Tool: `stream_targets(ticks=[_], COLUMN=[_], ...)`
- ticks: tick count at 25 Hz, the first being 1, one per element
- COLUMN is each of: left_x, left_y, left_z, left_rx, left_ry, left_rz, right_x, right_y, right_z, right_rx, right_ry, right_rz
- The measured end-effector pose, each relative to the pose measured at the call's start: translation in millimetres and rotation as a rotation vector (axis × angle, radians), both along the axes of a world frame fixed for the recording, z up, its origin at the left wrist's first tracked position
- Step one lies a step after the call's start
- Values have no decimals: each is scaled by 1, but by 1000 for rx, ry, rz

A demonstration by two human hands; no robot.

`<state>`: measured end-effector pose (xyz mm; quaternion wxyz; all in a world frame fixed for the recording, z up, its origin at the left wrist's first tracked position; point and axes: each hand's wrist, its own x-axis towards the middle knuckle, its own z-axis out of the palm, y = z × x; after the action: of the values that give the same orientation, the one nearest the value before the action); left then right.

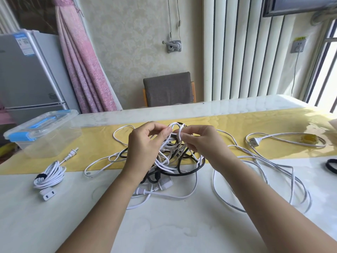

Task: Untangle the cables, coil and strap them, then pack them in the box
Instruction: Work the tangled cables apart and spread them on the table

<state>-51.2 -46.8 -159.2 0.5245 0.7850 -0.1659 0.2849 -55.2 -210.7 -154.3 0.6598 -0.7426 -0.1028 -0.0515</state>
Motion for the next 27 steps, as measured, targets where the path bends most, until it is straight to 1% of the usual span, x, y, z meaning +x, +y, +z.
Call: stream_targets(ticks=[2, 3, 4, 6, 8, 10, 11, 12, 14, 15, 16, 17, 20, 21, 22, 23, 25, 27], left_x=[-2, -2, -2, -2, -1, -2, -3, -3, -4, -5, -7, -9, -11, -11, -9, -7, -2, 4], left_y=[-3, -4, -3, 0, 1, 0, 2, 6, 18, 22, 26, 29, 32, 32, 32, 33, 40, 50], left_z=[5, 7, 8, 11, 11, 14, 18, 24, 38, 43, 46, 48, 46, 45, 46, 49, 66, 98], left_rx=[-295, -372, -387, -357, -310, -303, -365, -469, -707, -792, -817, -766, -373, -328, -358, -440, -689, -988], left_ry=[310, 396, 427, 403, 321, 256, 237, 232, 226, 225, 235, 268, 462, 514, 535, 525, 399, 276], left_rz=[-239, -331, -381, -427, -406, -390, -417, -466, -634, -722, -766, -760, -633, -636, -639, -653, -753, -1008], right_x=[-1, -2, -2, -1, -1, -1, -1, -1, -3, -3, -3, -3, -4, -4, -2, 0, 4, 8], right_y=[1, 2, 4, 6, 6, 6, 5, 5, 4, 3, 2, 1, -2, -3, -5, -6, -9, -13], right_z=[2, 1, 1, 2, 2, 3, 3, 4, 10, 13, 15, 17, 12, 9, 7, 6, 5, 6], right_rx=[-30, -49, -63, -44, 39, 51, 16, -18, -42, -36, -32, -46, -224, -280, -308, -304, -272, -262], right_ry=[-16, -22, -25, -30, -12, -3, -30, -79, -185, -223, -246, -254, -204, -182, -171, -169, -181, -195], right_rz=[22, 29, 33, 39, 81, 118, 120, 119, 113, 116, 128, 147, 223, 231, 225, 203, 125, 24])
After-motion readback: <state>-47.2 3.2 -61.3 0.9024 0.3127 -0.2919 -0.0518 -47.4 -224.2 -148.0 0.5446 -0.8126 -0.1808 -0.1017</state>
